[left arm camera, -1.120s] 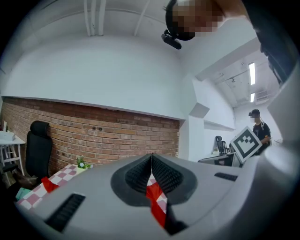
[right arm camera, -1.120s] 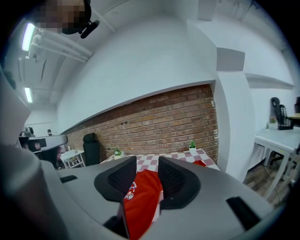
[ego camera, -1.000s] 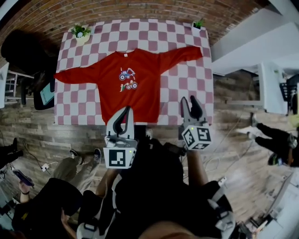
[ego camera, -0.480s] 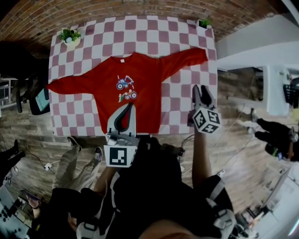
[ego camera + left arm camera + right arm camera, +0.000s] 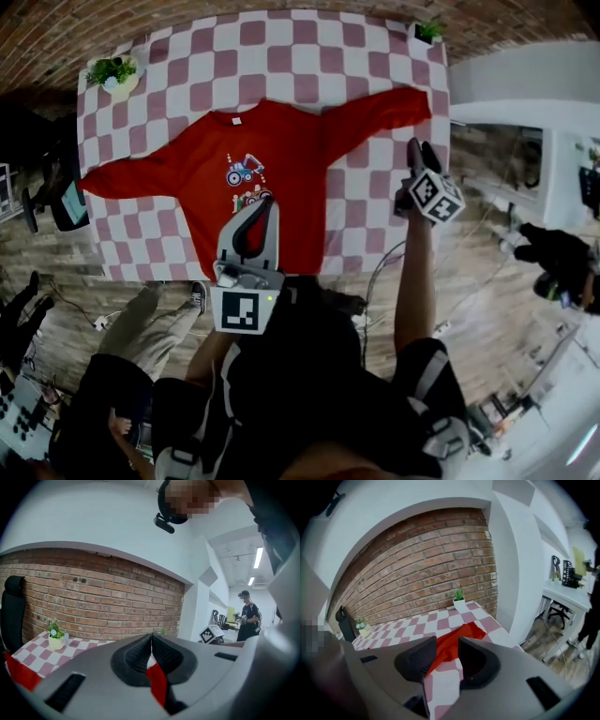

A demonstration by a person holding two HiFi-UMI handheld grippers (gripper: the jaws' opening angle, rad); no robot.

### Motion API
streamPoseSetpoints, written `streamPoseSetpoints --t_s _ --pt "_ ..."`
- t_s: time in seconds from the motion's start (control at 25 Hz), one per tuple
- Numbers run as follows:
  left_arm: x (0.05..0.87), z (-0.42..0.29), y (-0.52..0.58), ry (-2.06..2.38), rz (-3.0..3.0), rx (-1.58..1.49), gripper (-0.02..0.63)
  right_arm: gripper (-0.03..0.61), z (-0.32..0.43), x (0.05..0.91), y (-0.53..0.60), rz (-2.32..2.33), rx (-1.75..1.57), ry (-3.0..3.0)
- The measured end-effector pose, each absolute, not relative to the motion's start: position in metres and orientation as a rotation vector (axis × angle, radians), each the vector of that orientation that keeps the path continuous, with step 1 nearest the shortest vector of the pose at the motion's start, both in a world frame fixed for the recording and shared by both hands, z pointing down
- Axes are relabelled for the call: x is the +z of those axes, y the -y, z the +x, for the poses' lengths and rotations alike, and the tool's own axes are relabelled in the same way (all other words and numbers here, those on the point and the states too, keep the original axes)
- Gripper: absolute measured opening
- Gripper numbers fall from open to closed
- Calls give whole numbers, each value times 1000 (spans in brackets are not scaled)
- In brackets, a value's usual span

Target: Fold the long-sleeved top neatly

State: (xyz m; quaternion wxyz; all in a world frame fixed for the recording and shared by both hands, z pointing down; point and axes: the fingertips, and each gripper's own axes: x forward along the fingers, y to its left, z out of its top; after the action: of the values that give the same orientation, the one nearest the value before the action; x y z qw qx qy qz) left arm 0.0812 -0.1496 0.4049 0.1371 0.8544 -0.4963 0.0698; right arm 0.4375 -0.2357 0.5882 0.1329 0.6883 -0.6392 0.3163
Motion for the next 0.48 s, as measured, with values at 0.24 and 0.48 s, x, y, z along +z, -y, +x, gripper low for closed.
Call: streamPoseSetpoints --t_s 0.24,0.48 --pt "438 87 166 1392 2440 265 8 137 484 644 273 2027 1052 1739" --pt "457 89 181 1377 2418 264 8 144 517 676 305 2033 1154 1687"
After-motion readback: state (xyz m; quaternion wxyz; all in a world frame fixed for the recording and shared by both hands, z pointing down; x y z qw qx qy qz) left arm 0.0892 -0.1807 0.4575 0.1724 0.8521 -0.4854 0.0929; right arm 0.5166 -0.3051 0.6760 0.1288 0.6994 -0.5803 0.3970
